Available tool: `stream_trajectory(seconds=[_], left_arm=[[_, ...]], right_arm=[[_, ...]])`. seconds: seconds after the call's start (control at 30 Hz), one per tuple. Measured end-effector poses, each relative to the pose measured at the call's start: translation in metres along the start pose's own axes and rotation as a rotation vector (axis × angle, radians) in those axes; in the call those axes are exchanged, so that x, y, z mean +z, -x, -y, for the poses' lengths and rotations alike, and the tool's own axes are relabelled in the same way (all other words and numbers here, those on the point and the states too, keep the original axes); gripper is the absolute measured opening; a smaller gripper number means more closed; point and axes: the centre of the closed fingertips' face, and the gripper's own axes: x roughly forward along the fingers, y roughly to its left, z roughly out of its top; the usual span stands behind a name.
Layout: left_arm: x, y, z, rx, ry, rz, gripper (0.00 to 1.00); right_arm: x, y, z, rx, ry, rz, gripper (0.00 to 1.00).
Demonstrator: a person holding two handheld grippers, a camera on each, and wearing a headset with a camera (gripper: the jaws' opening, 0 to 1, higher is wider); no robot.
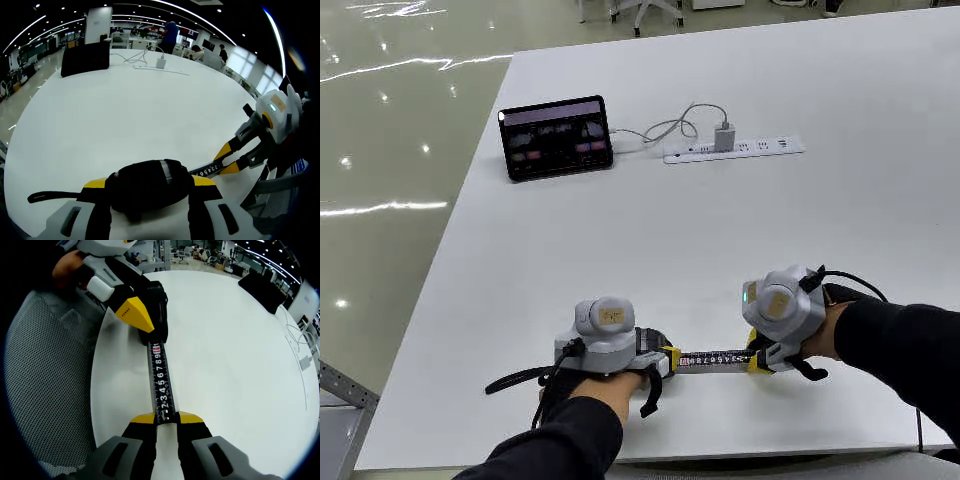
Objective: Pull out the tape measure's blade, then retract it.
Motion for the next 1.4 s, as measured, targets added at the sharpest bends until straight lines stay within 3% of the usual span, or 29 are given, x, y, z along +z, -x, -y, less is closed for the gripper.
stream_trajectory(seconds=[0.97, 1.2, 1.4], left_arm=[[0.000, 0.000, 0.000, 0.002, 0.005, -0.004, 0.58], [0.000, 0.001, 0.000, 0.001, 0.007, -0.004, 0.58], [0.000, 0.001, 0.000, 0.000, 0.011, -0.004, 0.58]], right_arm=[[0.019, -0.010, -0.004, 0.009, 0.028, 0.042, 0.10], [0.026, -0.012, -0.004, -0.002, 0.017, 0.074, 0.09], [0.030, -0.015, -0.005, 0.004, 0.047, 0.072, 0.09]])
